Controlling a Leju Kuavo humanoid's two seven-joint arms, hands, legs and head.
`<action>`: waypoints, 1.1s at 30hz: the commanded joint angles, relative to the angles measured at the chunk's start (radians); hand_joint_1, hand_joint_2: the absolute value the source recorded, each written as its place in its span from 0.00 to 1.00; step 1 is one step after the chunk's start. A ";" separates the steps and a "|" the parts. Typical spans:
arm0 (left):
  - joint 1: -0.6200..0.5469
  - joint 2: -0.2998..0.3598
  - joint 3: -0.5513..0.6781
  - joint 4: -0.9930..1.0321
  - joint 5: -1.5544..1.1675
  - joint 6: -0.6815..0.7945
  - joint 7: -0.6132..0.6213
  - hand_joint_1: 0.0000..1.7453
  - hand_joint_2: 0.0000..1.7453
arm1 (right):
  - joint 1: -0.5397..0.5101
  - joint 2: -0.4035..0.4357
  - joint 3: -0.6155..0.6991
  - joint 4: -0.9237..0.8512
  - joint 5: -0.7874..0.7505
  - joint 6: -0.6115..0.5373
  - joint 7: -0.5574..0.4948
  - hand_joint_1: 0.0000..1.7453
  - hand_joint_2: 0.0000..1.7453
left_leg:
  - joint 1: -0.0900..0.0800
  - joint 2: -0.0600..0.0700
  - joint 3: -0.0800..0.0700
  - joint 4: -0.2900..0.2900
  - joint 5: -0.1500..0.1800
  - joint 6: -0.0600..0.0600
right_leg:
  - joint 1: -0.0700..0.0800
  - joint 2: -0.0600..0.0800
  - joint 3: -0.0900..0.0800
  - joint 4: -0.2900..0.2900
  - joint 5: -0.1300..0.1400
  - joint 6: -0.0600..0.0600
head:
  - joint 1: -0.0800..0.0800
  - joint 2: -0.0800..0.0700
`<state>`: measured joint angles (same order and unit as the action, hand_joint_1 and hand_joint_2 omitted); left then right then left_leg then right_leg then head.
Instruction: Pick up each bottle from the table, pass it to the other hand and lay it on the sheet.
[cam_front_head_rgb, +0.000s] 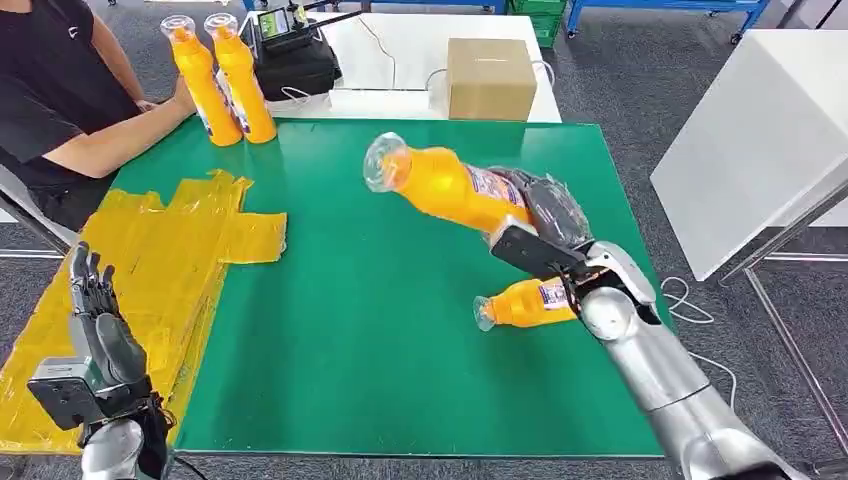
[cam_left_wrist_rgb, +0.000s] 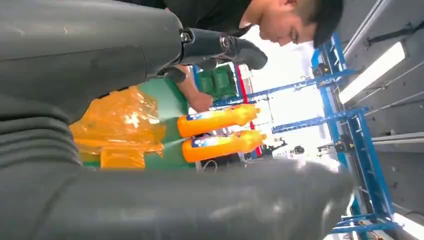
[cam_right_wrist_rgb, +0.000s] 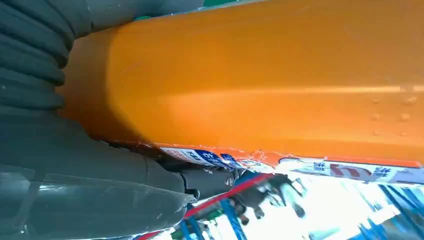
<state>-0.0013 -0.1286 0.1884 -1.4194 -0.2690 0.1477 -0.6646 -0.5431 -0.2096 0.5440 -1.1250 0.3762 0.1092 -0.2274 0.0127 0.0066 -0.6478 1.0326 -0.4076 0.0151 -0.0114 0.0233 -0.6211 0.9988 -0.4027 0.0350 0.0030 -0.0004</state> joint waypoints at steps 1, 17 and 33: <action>-0.024 -0.021 -0.074 -0.044 0.021 -0.016 0.043 0.00 1.00 | -0.168 0.183 0.019 0.107 -0.005 -0.035 0.033 1.00 1.00 | -0.001 0.004 0.000 0.000 -0.001 0.000 | -0.001 0.002 -0.002 0.001 0.000 -0.001 | -0.001 0.000; -0.130 -0.059 -0.227 -0.002 0.130 -0.076 0.073 0.00 1.00 | -0.259 0.514 0.154 0.536 0.022 -0.080 0.055 1.00 1.00 | 0.000 -0.003 -0.001 0.000 0.000 -0.001 | 0.000 -0.004 -0.002 0.001 0.000 -0.001 | 0.000 0.000; -0.170 -0.059 -0.305 0.050 0.181 -0.102 0.084 0.00 1.00 | -0.223 0.559 0.604 0.595 -0.255 -0.116 0.149 1.00 1.00 | 0.000 -0.006 -0.003 -0.001 0.001 0.000 | 0.000 -0.007 -0.003 -0.001 -0.001 -0.001 | 0.000 0.000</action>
<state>-0.1340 -0.2010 -0.0858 -1.4477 -0.0916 0.0504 -0.5829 -0.7315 0.3536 0.9440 -0.6210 0.1397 0.0034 -0.0812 0.0132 0.0020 -0.6536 1.0327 -0.4066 0.0146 -0.0113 0.0188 -0.6273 0.9990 -0.4030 0.0347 0.0030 -0.0004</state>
